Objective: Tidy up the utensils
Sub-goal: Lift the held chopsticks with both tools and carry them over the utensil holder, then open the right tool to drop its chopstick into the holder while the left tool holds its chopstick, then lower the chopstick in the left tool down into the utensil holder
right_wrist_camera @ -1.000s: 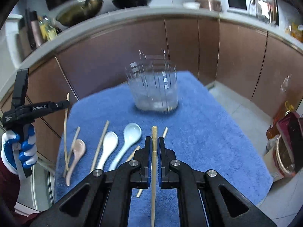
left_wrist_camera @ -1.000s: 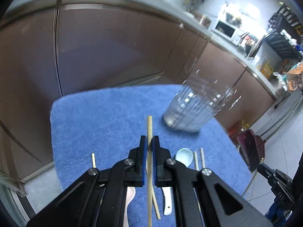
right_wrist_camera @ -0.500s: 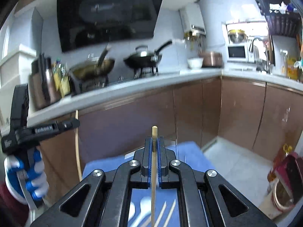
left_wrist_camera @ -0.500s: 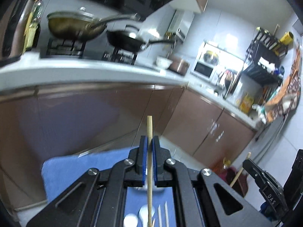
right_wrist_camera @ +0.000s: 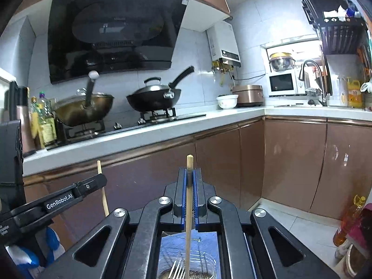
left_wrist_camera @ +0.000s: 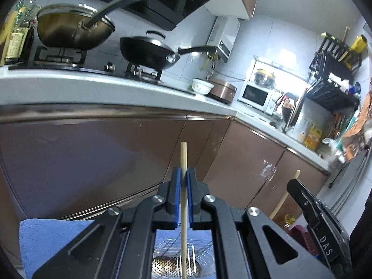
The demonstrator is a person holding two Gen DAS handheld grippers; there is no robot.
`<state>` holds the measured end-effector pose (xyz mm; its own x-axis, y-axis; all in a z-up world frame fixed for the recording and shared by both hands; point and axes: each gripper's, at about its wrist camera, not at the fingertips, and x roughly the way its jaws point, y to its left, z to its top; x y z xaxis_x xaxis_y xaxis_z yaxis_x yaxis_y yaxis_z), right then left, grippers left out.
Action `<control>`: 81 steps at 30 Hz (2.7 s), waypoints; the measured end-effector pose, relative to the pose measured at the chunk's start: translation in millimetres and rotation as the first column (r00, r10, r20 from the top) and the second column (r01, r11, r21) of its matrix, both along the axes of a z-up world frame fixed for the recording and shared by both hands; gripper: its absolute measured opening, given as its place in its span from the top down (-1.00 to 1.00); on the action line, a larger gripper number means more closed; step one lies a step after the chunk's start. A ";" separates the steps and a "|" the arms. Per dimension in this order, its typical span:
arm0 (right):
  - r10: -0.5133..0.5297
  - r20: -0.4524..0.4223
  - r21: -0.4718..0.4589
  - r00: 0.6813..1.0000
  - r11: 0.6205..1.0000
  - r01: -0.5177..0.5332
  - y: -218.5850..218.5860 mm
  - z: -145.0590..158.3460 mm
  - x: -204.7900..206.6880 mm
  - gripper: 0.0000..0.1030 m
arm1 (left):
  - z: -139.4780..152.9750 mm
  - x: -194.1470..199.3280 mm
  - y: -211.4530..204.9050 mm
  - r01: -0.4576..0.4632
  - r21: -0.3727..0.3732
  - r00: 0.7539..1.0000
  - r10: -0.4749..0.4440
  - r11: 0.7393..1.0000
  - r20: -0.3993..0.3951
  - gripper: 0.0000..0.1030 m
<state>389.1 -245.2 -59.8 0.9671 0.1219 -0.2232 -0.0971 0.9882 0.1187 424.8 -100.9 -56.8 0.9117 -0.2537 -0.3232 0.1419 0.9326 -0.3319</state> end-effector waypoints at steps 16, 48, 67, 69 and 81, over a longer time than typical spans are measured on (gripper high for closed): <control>-0.043 -0.078 -0.078 0.996 0.996 0.037 14.6 -97.4 21.8 0.77 | -92.5 21.2 -24.8 0.019 0.054 1.000 -0.019 0.998 -0.013 0.75; -0.075 -0.173 -0.008 0.982 0.997 0.075 -29.3 -78.8 -94.7 0.10 | -173.8 59.5 61.1 0.111 -0.034 0.761 -0.107 0.993 -0.640 0.35; -0.143 -0.361 0.082 0.921 0.979 0.184 -95.9 -169.4 -84.6 0.10 | -245.2 139.6 24.4 0.113 0.024 0.635 -0.054 0.993 -0.770 1.00; -0.141 -0.372 0.091 0.917 0.978 0.188 -97.0 -174.8 -86.4 0.10 | -244.1 132.4 25.3 0.118 0.023 0.645 -0.059 0.993 -0.762 1.00; -0.146 -0.373 0.095 0.916 0.976 0.194 -91.4 -172.9 -101.7 0.04 | -233.6 118.7 53.6 0.069 -0.152 0.648 -0.160 0.986 -0.744 0.92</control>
